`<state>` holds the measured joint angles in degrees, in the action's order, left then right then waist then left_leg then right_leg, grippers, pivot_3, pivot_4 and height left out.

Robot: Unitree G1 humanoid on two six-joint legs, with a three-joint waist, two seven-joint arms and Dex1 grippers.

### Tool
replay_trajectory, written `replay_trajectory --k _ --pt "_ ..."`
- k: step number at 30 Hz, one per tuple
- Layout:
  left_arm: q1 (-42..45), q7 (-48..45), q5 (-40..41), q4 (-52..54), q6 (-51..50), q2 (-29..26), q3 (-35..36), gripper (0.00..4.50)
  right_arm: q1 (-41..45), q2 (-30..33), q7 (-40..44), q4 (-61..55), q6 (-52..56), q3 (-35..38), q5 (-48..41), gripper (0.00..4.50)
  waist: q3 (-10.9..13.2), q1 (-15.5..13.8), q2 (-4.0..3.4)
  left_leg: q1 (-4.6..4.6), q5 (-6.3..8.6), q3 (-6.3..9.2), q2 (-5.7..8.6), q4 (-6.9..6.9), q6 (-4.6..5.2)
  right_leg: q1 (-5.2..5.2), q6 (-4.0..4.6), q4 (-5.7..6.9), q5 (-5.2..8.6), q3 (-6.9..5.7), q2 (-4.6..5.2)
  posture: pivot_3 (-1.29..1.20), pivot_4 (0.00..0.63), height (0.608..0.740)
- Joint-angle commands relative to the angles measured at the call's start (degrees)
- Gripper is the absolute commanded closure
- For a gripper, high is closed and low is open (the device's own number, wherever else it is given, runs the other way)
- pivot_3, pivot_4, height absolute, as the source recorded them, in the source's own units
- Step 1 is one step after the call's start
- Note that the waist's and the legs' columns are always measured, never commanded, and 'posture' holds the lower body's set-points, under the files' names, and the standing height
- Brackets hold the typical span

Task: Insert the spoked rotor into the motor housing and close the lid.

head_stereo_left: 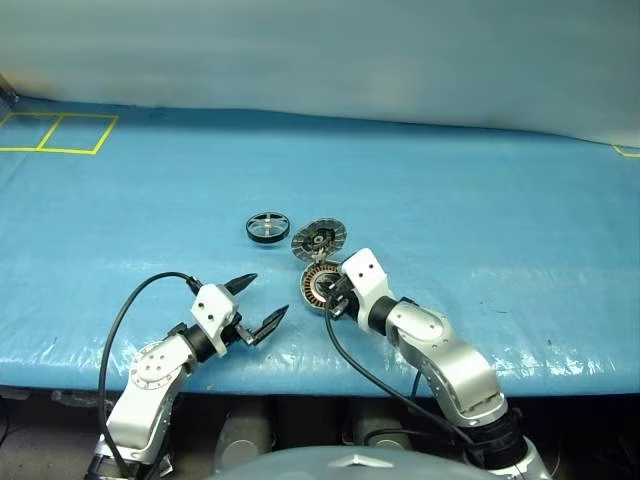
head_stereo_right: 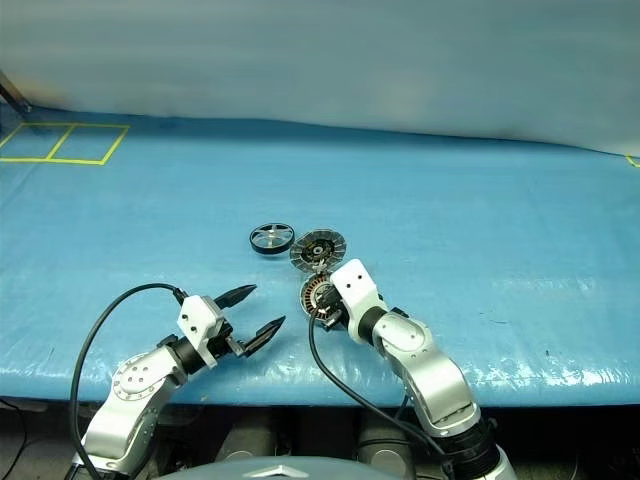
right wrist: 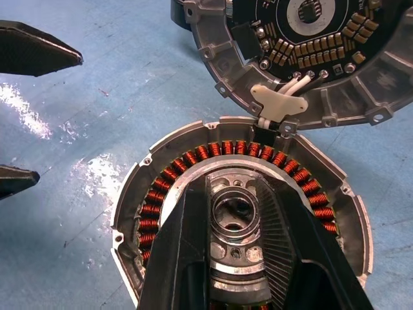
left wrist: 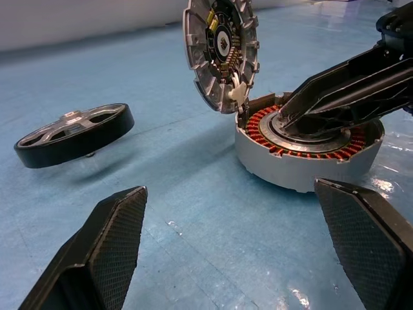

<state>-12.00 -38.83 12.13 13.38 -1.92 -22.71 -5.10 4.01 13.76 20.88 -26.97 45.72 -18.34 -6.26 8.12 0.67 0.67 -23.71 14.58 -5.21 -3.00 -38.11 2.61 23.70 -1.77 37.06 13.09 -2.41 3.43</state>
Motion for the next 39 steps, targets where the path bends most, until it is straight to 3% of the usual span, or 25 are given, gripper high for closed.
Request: replay_trajectory --k 1,26,35,39 --pt "-0.1 -0.2 -0.1 0.0 1.6 -0.1 -0.2 0.00 -0.1 0.4 0.0 -1.9 0.0 1.1 -0.8 3.84 0.0 0.0 0.00 0.00 0.00 0.00 0.00 0.00 0.00 0.00 0.00 0.00 0.00 0.00 0.00 0.00 0.150 0.740" --pt "-0.1 0.1 -0.9 -1.0 2.0 -0.2 0.0 0.00 -0.3 0.6 0.1 0.9 -1.4 0.1 -1.1 3.84 0.0 0.0 0.01 0.03 0.00 0.00 -0.01 -0.01 0.00 -0.02 0.00 0.00 0.00 0.00 0.00 0.00 0.150 0.740" --pt "0.0 0.1 -0.6 -1.3 2.2 0.1 0.2 0.00 0.7 -1.6 0.4 -7.4 3.9 4.8 -7.3 3.84 0.0 0.0 0.01 0.00 0.00 0.00 -0.01 0.00 0.00 -0.01 0.00 0.00 0.00 0.00 0.01 0.00 0.150 0.740" --pt "0.3 -0.2 -0.5 -1.7 2.2 0.1 0.0 0.00 1.2 -0.8 -0.1 -5.8 3.1 4.1 -6.7 3.84 0.0 0.0 0.01 0.02 0.00 0.01 -0.01 0.00 0.00 -0.01 0.00 0.00 0.00 -0.01 0.01 0.00 0.150 0.740"
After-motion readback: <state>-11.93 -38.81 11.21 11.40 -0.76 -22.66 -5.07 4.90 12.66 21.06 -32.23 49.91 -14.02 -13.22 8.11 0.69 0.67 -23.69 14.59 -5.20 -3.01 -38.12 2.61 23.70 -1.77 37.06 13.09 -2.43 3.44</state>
